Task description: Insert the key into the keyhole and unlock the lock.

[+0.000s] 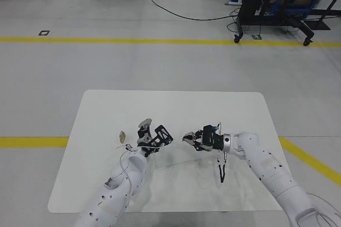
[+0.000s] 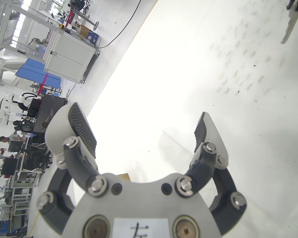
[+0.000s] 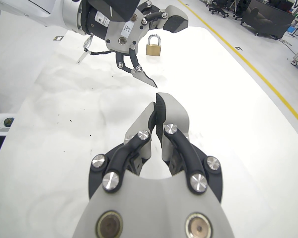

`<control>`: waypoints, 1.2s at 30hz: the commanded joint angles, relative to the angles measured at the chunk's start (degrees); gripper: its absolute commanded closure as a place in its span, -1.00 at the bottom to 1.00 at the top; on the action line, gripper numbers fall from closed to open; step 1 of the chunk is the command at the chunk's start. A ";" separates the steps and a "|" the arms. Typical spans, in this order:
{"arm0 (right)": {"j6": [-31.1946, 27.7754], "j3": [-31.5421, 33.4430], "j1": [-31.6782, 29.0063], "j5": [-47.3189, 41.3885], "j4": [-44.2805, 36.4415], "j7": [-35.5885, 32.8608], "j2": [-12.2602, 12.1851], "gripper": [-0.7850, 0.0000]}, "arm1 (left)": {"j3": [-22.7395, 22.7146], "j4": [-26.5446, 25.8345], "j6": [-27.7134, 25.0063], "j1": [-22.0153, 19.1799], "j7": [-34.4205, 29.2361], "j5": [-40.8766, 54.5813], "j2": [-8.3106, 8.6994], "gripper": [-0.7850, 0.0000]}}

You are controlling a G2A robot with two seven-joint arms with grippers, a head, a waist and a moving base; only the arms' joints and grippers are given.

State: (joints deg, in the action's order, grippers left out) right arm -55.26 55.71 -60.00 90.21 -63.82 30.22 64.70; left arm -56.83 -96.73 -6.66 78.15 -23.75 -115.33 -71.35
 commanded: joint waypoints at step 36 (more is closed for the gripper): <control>-2.74 -9.21 0.30 -39.56 -0.84 3.87 -1.26 1.00 | -24.17 -0.98 -32.64 5.26 16.13 55.31 2.80 -1.00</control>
State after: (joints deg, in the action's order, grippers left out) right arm -58.00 46.51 -59.70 50.66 -64.66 34.09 63.44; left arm -81.42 -98.50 -39.44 83.89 -7.77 -59.60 -68.54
